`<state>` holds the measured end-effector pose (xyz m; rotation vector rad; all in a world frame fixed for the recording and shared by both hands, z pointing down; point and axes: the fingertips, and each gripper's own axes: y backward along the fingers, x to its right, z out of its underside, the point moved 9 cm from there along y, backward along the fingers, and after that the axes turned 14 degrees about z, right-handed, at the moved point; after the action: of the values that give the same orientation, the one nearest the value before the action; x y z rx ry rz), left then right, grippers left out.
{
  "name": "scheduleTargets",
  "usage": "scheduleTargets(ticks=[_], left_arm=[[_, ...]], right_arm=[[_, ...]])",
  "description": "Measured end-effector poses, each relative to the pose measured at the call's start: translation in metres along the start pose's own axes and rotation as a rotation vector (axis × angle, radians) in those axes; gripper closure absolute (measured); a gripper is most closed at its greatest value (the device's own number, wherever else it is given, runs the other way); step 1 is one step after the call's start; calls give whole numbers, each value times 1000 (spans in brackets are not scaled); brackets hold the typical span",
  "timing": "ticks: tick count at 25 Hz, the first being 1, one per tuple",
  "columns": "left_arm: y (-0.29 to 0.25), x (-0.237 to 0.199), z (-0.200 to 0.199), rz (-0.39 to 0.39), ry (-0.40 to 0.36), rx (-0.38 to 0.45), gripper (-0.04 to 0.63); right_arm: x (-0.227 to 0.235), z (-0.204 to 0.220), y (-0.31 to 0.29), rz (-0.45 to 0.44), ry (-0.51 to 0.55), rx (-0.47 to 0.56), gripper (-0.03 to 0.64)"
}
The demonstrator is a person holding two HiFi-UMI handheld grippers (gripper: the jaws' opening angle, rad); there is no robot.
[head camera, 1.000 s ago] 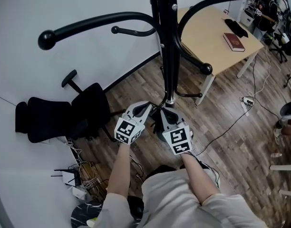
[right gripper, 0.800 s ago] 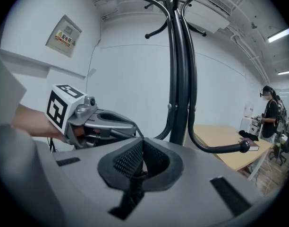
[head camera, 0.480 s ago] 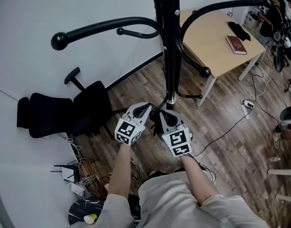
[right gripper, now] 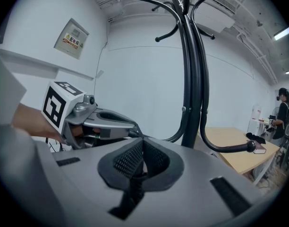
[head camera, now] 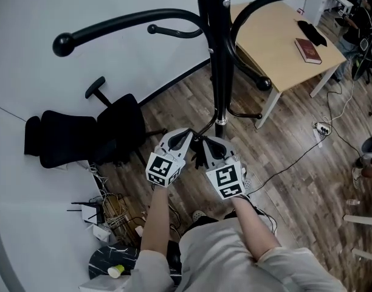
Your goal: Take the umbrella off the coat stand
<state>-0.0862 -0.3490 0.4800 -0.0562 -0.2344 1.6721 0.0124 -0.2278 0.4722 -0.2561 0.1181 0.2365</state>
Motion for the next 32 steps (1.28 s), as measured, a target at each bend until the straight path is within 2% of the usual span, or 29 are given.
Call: scheduleTargets(ticks=[6, 11, 18, 25, 32], left_arm=[[14, 11, -2, -49, 15, 6, 571], [30, 23, -10, -62, 10, 23, 571], [43, 38, -18, -103, -16, -20, 571], [42, 55, -15, -57, -2, -51, 571], [33, 75, -4, -48, 18, -49, 571]], right_arm=[[-8, -4, 5, -33, 17, 10, 607], [-15, -7, 13, -48, 81, 55, 607], [-20, -14, 23, -76, 86, 82, 607], [-18, -5, 33, -72, 80, 75, 607], [-11, 12, 43, -13, 55, 54, 607]])
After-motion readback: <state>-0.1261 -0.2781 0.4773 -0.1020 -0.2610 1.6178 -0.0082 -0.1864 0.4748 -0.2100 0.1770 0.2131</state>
